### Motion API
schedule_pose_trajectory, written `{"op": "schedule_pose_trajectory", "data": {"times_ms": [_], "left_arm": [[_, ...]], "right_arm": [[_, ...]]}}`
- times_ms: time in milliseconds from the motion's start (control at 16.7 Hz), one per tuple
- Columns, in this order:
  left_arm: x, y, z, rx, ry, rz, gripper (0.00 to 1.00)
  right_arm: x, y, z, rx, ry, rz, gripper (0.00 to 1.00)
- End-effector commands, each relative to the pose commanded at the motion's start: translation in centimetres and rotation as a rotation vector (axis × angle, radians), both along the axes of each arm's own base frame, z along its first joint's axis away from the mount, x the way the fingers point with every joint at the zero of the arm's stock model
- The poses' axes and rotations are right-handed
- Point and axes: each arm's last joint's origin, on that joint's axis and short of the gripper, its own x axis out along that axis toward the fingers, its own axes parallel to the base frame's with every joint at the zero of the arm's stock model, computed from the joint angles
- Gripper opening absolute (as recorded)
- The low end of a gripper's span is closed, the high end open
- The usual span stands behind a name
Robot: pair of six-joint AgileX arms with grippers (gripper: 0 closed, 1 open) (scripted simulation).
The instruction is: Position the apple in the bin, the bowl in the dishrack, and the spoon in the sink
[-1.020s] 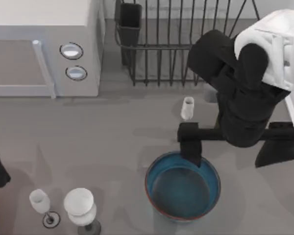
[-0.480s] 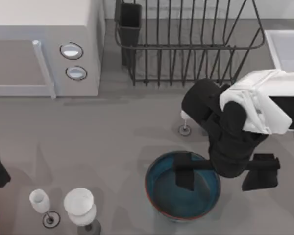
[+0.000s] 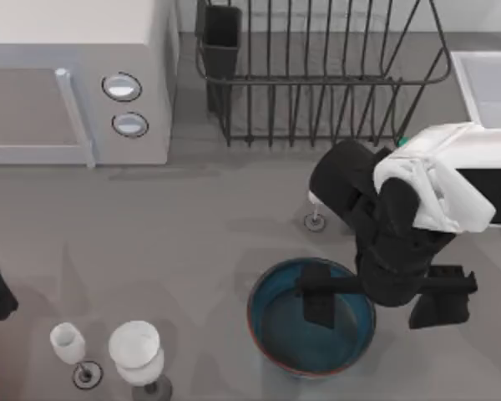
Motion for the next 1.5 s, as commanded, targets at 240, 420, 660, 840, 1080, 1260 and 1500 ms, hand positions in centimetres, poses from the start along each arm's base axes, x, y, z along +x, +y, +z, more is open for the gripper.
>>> {"op": "schedule_pose_trajectory", "data": {"times_ms": [240,420,660,840,1080,1260,1500], "left_arm": [[0.0,0.0,0.0,0.0,0.0,0.0,1.0],[0.0,0.0,0.0,0.0,0.0,0.0,1.0],[0.0,0.0,0.0,0.0,0.0,0.0,1.0],[0.0,0.0,0.0,0.0,0.0,0.0,1.0],[0.0,0.0,0.0,0.0,0.0,0.0,1.0],[0.0,0.0,0.0,0.0,0.0,0.0,1.0],[0.0,0.0,0.0,0.0,0.0,0.0,1.0]], "right_arm": [[0.0,0.0,0.0,0.0,0.0,0.0,0.47],[0.0,0.0,0.0,0.0,0.0,0.0,0.25],[0.0,0.0,0.0,0.0,0.0,0.0,0.0],[0.0,0.0,0.0,0.0,0.0,0.0,0.0],[0.0,0.0,0.0,0.0,0.0,0.0,0.0],[0.1,0.1,0.5,0.002,-0.003,0.0,0.0],[0.4,0.4,3.9,-0.002,0.0,-0.002,0.0]]}}
